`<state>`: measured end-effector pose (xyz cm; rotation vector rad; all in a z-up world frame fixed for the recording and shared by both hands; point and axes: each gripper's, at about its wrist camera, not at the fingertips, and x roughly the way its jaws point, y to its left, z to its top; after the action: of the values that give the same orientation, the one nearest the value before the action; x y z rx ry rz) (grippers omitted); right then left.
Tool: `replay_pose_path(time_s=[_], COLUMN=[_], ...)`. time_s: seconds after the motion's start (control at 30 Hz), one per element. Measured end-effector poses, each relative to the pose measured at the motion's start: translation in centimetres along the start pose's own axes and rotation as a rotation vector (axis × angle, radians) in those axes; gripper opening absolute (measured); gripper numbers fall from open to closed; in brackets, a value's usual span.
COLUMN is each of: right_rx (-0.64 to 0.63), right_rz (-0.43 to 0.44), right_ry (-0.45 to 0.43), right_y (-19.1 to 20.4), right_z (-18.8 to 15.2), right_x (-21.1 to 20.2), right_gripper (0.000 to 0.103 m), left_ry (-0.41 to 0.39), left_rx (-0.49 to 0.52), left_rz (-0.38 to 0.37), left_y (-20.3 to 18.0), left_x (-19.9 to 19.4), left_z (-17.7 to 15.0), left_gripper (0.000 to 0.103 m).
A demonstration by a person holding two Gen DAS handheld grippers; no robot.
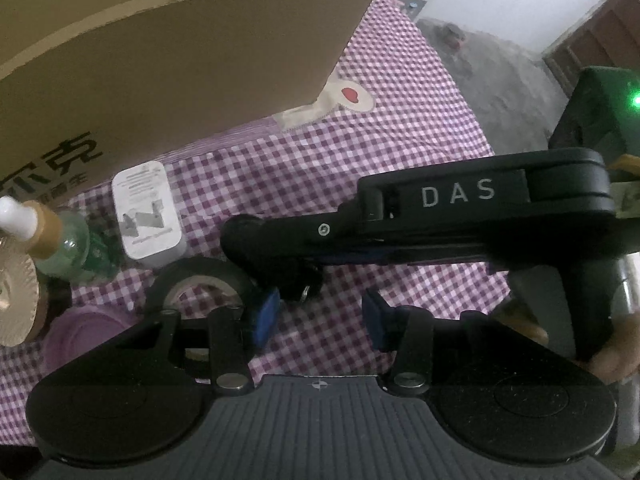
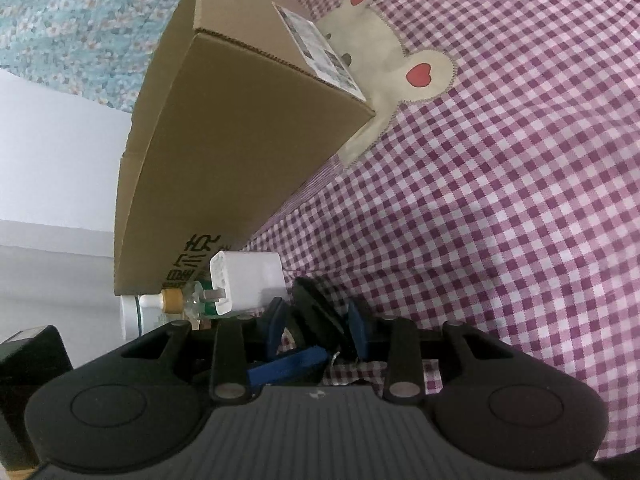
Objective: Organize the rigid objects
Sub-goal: 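Grasp the second black cylinder with the right gripper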
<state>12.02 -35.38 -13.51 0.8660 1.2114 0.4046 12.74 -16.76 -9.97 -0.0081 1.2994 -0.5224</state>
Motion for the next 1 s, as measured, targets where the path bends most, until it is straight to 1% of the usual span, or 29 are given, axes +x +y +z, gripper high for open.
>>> replay_pose_path(time_s=[0.1, 0.23, 0.3, 0.43, 0.53, 0.6, 0.67, 0.83, 0.93, 1.0], right_rx=[0.002, -0.001, -0.003, -0.017, -0.008, -0.008, 0.002, -0.007, -0.02, -0.039], right_rz=[-0.001, -0.004, 0.0, 0.001, 0.021, 0.024, 0.034, 0.022, 0.026, 0.026], right_ry=[-0.003, -0.004, 0.0, 0.0, 0.015, 0.012, 0.01, -0.008, -0.005, 0.0], right_y=[-0.3, -0.6, -0.7, -0.4, -0.6, -0.8, -1.1, -1.2, -0.8, -0.4], right_z=[0.1, 0.4, 0.6, 1.0, 0.9, 0.8, 0.8, 1.3, 1.8, 2.0], right_x=[-0.6, -1.5, -1.6, -1.5, -1.3, -1.3, -1.6, -1.9, -1.3, -0.9], right_gripper=[0.037, 0.037, 0.037, 0.037, 0.038, 0.037, 0.037, 0.037, 0.036, 0.032], left_ry=[0.002, -0.014, -0.015, -0.016, -0.021, -0.013, -0.017, -0.024, -0.032, -0.038], left_rx=[0.015, 0.033, 0.026, 0.003, 0.007, 0.01, 0.027, 0.055, 0.084, 0.095], left_rz=[0.011, 0.023, 0.033, 0.029, 0.045, 0.038, 0.046, 0.087, 0.131, 0.15], left_y=[-0.4, -0.5, -0.3, 0.1, -0.1, -0.1, -0.2, -0.5, -0.8, -0.9], left_x=[0.3, -0.6, -0.7, -0.7, -0.2, 0.2, 0.2, 0.4, 0.6, 0.7], left_z=[0.4, 0.5, 0.7, 1.0, 1.4, 1.5, 1.5, 1.9, 2.2, 2.4], left_gripper=[0.045, 0.046, 0.046, 0.047, 0.047, 0.047, 0.046, 0.045, 0.04, 0.038])
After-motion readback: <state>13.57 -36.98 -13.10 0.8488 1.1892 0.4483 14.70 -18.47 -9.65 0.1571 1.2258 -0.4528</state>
